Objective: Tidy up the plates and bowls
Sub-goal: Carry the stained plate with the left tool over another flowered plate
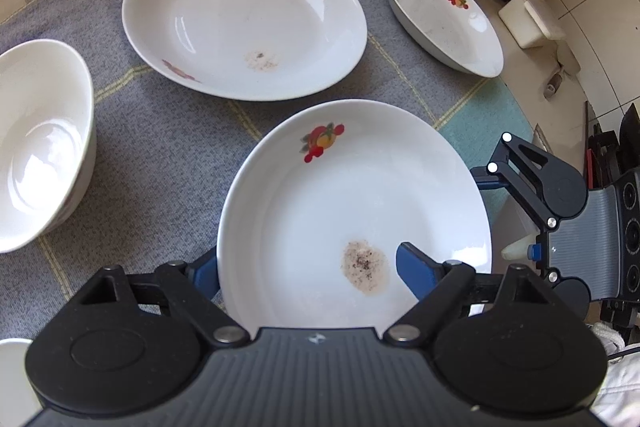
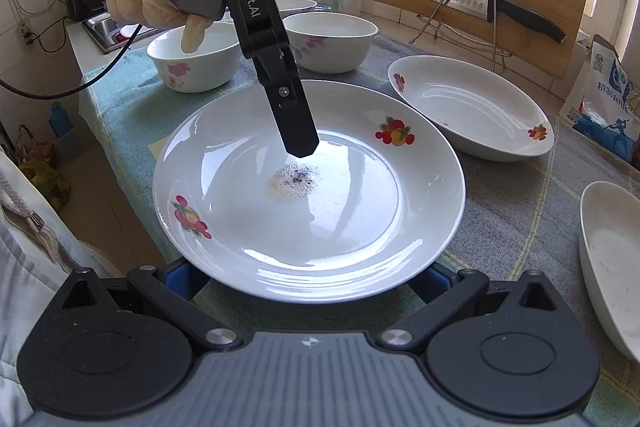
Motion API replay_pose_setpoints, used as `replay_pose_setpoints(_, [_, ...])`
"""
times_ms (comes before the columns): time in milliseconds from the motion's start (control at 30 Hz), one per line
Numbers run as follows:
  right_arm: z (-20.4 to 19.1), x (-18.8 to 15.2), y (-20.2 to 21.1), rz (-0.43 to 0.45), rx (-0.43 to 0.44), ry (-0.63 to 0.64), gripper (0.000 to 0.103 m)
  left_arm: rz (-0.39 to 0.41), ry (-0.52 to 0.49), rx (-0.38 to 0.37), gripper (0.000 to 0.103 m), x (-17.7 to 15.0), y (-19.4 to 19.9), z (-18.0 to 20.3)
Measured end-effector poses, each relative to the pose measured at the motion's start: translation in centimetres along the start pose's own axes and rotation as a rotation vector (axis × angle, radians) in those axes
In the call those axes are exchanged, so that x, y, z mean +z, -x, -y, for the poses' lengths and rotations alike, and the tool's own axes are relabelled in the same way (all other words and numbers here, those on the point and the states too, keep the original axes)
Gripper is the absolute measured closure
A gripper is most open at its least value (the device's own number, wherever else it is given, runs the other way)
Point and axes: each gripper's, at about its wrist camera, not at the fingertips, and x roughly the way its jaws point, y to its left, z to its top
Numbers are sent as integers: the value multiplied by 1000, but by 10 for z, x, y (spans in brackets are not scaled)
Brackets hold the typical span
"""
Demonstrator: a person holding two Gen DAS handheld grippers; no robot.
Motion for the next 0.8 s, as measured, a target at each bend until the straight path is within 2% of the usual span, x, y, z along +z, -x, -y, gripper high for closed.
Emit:
replay_pose_setpoints(333, [20,5,21,8,-1,7,0,30,-24,0,16,21,12,18])
replay_pose_setpoints(800, [69,-5,54,19,-82,-27,0,47,-120,-17,16,78,-1,58])
